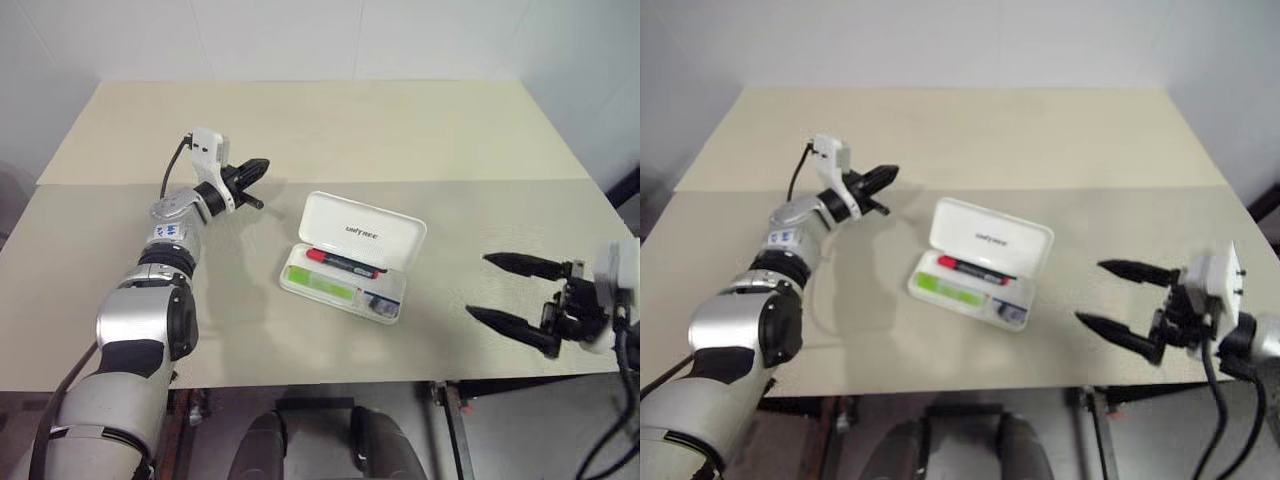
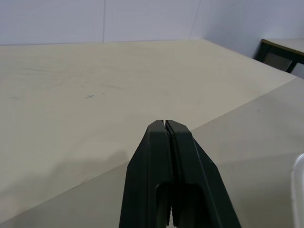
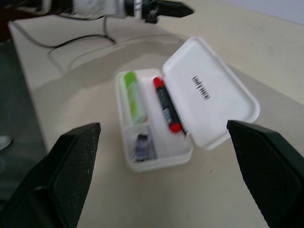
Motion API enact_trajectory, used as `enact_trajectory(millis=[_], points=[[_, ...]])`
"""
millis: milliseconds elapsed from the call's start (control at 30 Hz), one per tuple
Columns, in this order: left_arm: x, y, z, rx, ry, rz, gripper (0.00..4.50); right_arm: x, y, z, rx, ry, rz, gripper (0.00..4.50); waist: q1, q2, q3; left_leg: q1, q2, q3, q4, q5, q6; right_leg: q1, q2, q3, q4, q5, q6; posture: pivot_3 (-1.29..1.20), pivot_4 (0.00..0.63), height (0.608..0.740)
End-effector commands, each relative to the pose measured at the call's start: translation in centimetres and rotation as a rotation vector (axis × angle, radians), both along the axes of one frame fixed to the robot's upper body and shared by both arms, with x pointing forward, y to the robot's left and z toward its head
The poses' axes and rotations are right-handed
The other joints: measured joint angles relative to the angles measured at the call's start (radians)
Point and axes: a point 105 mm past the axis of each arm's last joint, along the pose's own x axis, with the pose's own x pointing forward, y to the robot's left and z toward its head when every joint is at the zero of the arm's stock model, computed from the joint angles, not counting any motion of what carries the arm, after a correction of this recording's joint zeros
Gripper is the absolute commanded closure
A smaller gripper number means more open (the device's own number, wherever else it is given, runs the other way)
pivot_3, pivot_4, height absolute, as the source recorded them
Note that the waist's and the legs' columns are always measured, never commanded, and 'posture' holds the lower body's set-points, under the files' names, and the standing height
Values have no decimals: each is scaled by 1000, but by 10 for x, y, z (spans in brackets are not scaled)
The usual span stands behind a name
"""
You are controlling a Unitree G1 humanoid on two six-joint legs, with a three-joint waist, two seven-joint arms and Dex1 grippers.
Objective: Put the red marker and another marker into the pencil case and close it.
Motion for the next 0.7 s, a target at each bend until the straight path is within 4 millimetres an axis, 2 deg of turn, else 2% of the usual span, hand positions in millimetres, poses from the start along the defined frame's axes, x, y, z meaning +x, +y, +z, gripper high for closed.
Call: enact_trajectory(millis=[33, 233, 400, 467, 700], points=[[0, -11, 2, -44, 36, -42, 4459, -10, -11, 6, -15, -33, 9, 0, -3, 0, 0, 1, 0, 0, 0, 0, 0, 1, 0, 0, -1, 0, 0, 0, 150, 740], [3, -21, 0, -126, 110, -51, 4459, -2, -5, 15, -10, -84, -24, 0, -5, -1, 0, 0, 0, 0, 3, 0, 0, 2, 0, 0, -4, 3, 0, 0, 150, 740], [0, -35, -5, -332, 295, -129, 4459, -2, -2, 17, -2, -96, -40, 0, 0, -1, 0, -1, 0, 0, 3, 0, 0, 2, 0, 0, -4, 3, 1, 0, 150, 740], [-3, -40, -5, -359, 328, -167, 4459, -4, -2, 17, -10, -98, -48, 0, 1, -1, 0, -1, 0, 0, 3, 0, -1, 2, 0, 0, -4, 4, 2, 0, 150, 740], [-1, -45, -19, -480, 483, -124, 4459, -4, -3, 20, -20, -106, -70, 0, -1, -1, 0, -1, 0, -1, 3, -2, -2, 2, 0, 0, -3, 4, 3, 0, 150, 740]])
